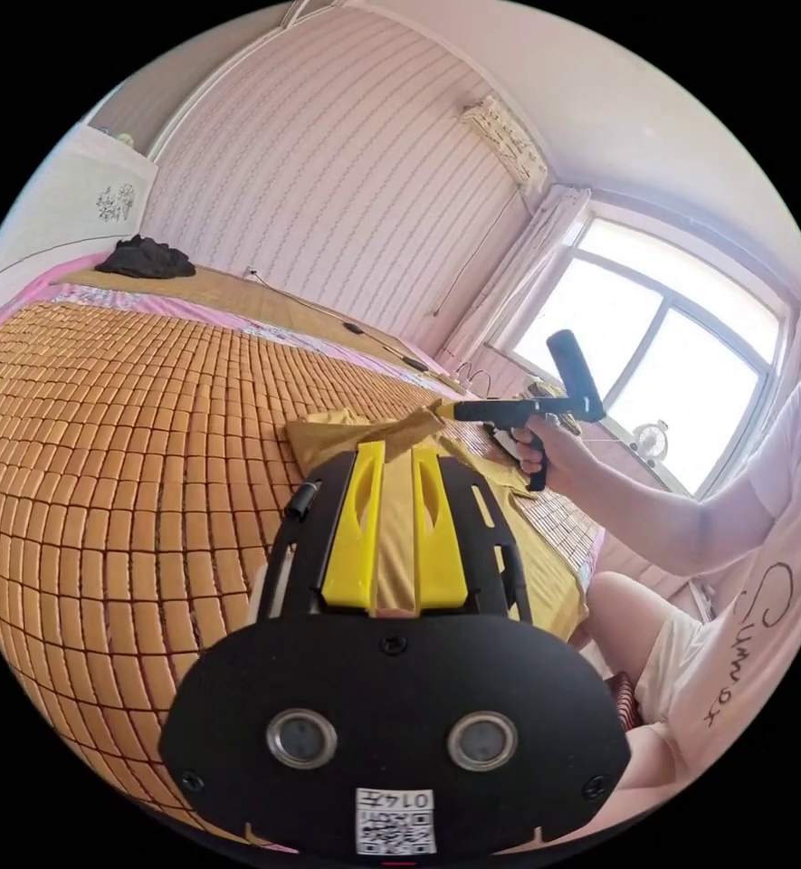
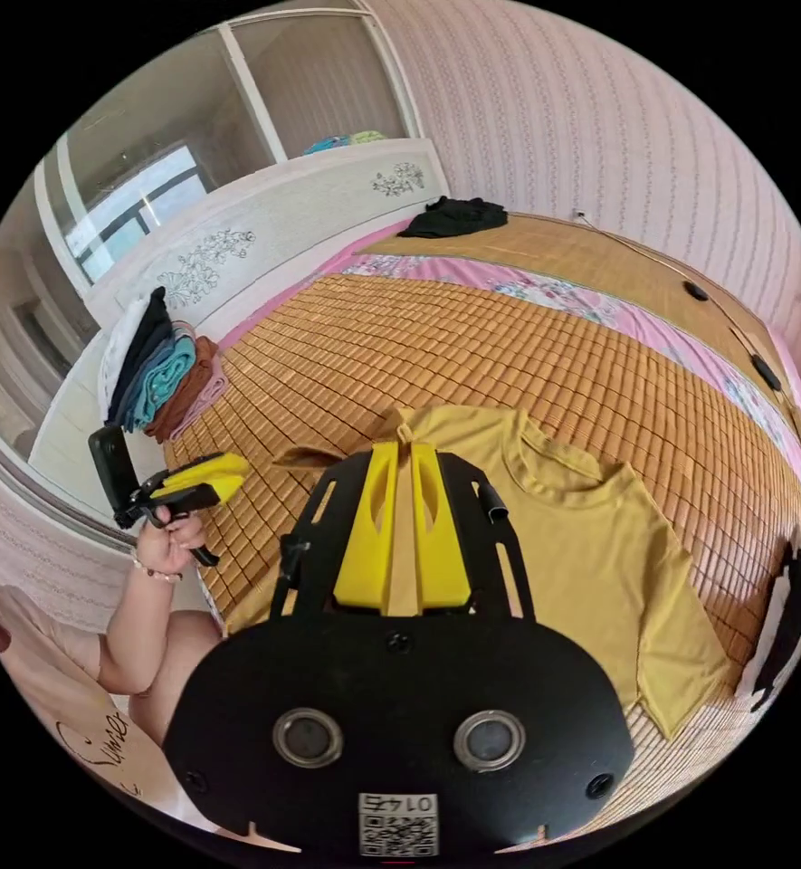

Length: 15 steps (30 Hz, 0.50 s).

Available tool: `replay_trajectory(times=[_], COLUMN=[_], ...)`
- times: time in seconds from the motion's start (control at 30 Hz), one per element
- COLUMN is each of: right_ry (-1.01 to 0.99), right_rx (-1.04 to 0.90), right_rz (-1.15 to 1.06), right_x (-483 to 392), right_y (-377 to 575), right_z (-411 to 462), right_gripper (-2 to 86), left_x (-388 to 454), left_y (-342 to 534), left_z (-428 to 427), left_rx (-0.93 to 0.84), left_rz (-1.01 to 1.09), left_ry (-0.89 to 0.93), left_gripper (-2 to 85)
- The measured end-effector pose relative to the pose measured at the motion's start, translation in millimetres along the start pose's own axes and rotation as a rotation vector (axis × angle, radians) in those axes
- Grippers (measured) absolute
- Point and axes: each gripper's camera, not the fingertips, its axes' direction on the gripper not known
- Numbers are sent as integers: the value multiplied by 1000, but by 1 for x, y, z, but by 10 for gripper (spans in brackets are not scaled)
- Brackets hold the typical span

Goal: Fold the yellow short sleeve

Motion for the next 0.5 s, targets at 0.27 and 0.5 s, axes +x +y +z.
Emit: replay_trajectory(times=[0.27,0.5], right_ry=[127,87], right_rx=[-173,-293], right_rz=[-2,-251], right_x=[36,-6], right_y=[31,-3], right_z=[14,66], right_gripper=[42,61], left_x=[10,26], left_y=[-5,-20], left_z=[52,84], left_rx=[-282,-356], left_rz=[9,43], left_ry=[-178,-230], left_gripper=[57,64])
